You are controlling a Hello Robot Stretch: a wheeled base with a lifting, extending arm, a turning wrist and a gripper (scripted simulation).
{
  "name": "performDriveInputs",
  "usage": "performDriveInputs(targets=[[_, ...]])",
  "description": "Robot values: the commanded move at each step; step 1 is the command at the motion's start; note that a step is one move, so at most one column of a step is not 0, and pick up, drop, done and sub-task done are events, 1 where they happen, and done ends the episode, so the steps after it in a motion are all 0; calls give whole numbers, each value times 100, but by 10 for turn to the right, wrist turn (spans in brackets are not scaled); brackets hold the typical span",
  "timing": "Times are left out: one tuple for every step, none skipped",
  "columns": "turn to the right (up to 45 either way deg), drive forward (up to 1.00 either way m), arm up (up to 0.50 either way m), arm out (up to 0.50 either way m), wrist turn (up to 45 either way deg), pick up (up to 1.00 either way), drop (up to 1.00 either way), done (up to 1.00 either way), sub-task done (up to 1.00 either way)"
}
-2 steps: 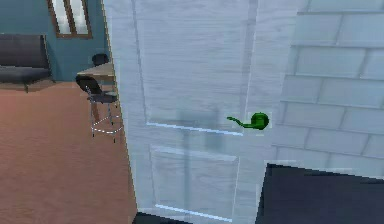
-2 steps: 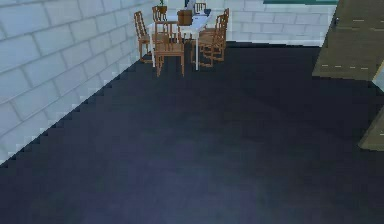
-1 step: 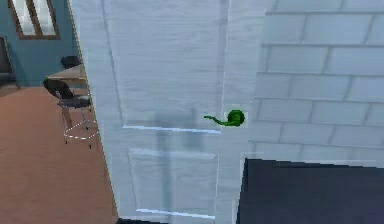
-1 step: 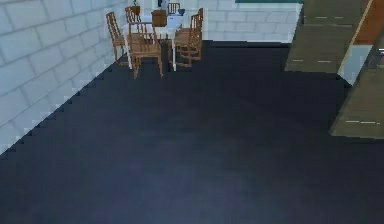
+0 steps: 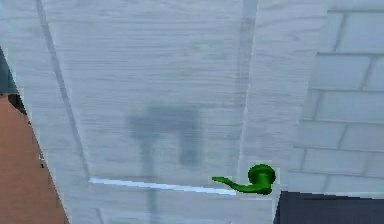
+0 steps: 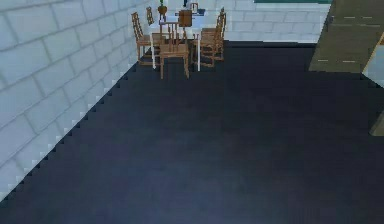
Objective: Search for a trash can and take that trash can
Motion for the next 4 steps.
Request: performDriveInputs(targets=[[-450, 0, 0, 0, 0, 0, 0, 0, 0], [-210, 0, 0, 0, 0, 0, 0, 0, 0], [0, 55, 0, 0, 0, 0, 0, 0, 0], [-60, 0, 0, 0, 0, 0, 0, 0, 0]])
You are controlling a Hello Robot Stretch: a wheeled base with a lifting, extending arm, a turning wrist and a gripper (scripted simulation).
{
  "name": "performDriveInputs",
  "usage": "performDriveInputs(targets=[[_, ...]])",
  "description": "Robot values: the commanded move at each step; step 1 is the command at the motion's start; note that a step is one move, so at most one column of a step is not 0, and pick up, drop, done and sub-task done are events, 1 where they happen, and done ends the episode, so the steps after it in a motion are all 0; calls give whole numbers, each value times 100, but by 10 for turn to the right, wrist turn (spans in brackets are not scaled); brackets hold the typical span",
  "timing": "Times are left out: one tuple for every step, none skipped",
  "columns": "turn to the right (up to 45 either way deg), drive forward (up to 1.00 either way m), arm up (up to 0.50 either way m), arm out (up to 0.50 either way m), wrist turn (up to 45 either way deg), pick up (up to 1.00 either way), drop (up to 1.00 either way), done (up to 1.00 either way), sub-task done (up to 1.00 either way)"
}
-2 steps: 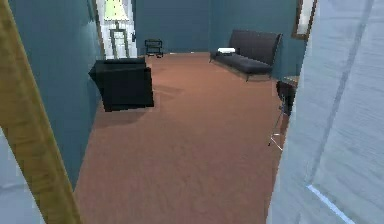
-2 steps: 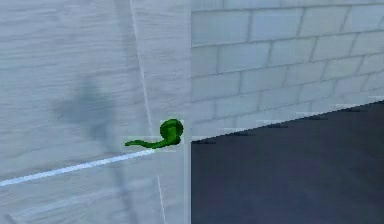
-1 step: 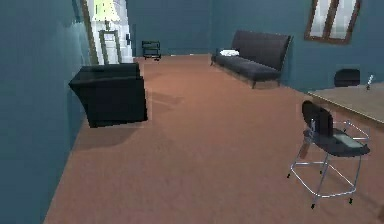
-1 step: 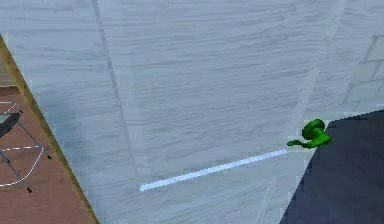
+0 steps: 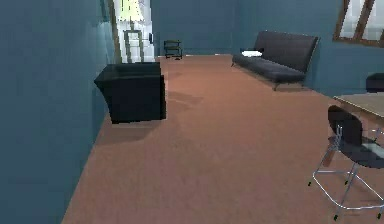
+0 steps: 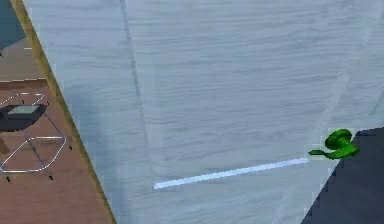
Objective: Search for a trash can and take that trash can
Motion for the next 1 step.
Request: performDriveInputs(targets=[[0, 100, 0, 0, 0, 0, 0, 0, 0]])
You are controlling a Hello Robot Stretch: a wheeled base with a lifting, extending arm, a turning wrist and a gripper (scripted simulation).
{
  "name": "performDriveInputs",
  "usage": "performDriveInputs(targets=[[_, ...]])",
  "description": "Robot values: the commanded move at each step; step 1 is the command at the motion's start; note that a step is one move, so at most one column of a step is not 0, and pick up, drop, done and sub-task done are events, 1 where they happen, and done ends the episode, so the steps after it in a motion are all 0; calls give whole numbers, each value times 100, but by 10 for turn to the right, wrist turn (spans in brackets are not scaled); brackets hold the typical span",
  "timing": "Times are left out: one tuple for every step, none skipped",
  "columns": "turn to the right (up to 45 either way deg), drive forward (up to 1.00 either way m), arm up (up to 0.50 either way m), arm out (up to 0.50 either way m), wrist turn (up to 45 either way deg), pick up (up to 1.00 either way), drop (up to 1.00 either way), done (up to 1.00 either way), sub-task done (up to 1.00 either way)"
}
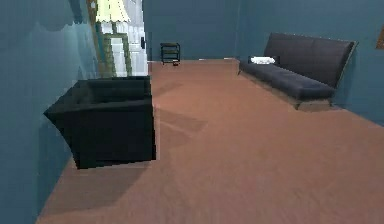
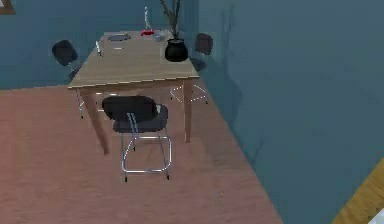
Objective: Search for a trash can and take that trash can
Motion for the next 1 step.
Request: performDriveInputs(targets=[[0, 100, 0, 0, 0, 0, 0, 0, 0]])
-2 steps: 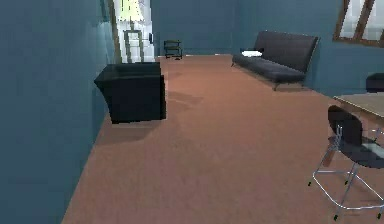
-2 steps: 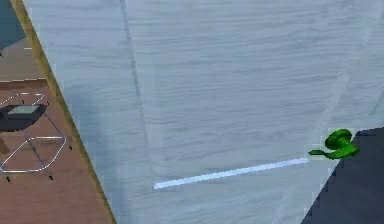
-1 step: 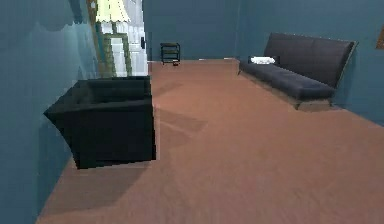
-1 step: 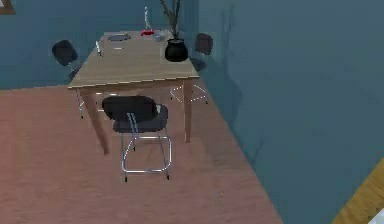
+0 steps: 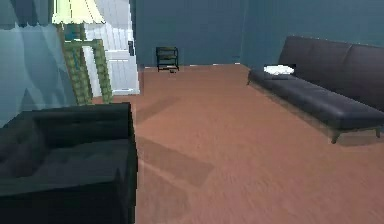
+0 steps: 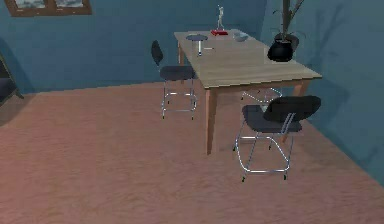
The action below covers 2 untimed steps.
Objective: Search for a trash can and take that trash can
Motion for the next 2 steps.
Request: performDriveInputs(targets=[[-30, 0, 0, 0, 0, 0, 0, 0, 0], [0, 75, 0, 0, 0, 0, 0, 0, 0]])
